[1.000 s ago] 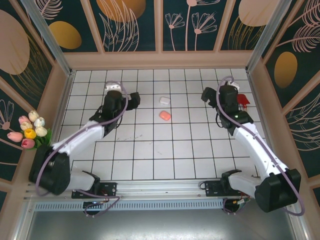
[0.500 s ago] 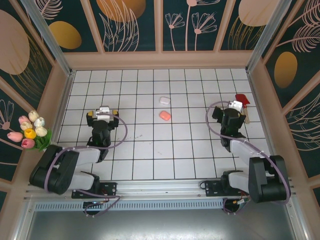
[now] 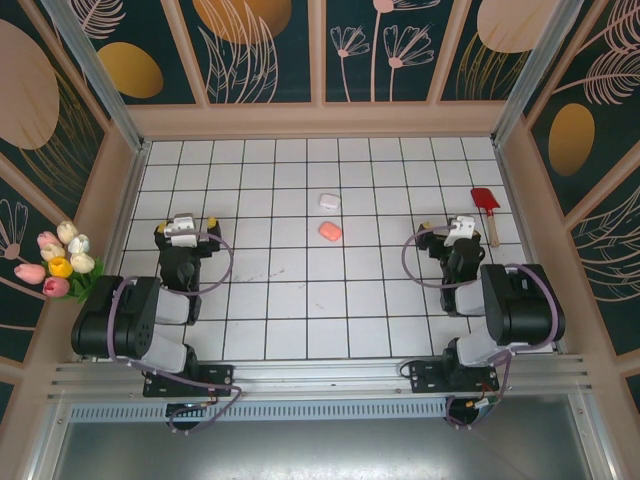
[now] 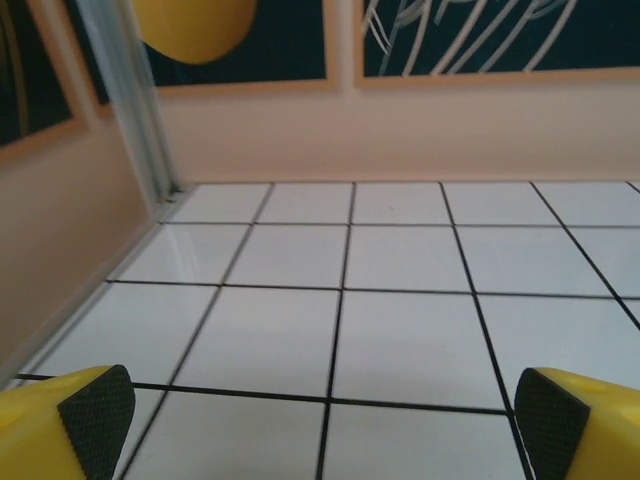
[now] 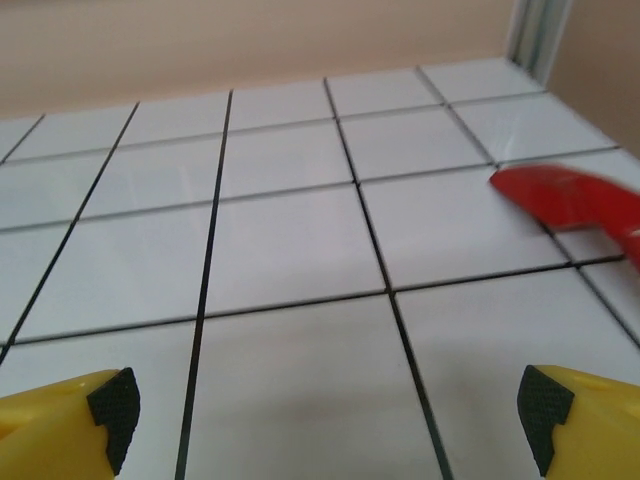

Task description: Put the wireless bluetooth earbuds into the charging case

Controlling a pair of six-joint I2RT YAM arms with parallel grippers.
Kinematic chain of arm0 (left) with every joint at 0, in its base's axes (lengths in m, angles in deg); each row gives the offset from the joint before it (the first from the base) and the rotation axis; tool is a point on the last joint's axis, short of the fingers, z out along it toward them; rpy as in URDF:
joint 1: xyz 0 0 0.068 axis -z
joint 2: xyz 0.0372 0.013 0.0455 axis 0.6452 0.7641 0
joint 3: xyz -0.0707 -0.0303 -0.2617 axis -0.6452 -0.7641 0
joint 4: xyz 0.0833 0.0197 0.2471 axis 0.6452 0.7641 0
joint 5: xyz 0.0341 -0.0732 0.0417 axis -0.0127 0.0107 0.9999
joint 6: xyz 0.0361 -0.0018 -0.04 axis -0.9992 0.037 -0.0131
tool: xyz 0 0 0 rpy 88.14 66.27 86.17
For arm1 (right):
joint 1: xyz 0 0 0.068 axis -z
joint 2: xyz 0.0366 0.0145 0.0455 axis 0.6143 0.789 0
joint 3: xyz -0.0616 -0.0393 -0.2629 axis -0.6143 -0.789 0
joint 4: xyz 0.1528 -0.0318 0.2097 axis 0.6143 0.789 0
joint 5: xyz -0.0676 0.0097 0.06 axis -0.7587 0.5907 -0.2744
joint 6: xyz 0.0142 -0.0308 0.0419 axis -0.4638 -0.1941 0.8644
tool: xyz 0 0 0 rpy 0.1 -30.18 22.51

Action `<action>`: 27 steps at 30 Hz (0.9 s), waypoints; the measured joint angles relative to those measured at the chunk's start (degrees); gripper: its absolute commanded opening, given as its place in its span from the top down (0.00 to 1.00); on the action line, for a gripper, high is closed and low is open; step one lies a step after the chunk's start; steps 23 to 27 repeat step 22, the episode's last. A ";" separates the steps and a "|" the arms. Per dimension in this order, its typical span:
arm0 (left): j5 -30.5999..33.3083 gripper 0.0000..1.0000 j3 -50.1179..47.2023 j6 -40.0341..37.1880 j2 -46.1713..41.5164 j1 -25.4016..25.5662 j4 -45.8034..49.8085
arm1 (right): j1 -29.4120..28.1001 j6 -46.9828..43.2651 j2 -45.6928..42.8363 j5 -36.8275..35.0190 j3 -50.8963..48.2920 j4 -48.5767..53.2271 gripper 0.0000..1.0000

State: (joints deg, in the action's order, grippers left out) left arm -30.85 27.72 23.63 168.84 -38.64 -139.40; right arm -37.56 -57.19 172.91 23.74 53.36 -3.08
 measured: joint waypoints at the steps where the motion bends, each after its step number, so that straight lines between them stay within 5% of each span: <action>1: -1.81 0.01 0.59 0.59 0.39 -0.87 0.59 | 1.07 0.26 0.35 1.46 0.39 -0.09 0.01; 27: -5.25 0.01 3.32 4.02 0.76 -2.73 3.19 | 1.81 0.79 0.35 3.45 1.92 -1.46 0.01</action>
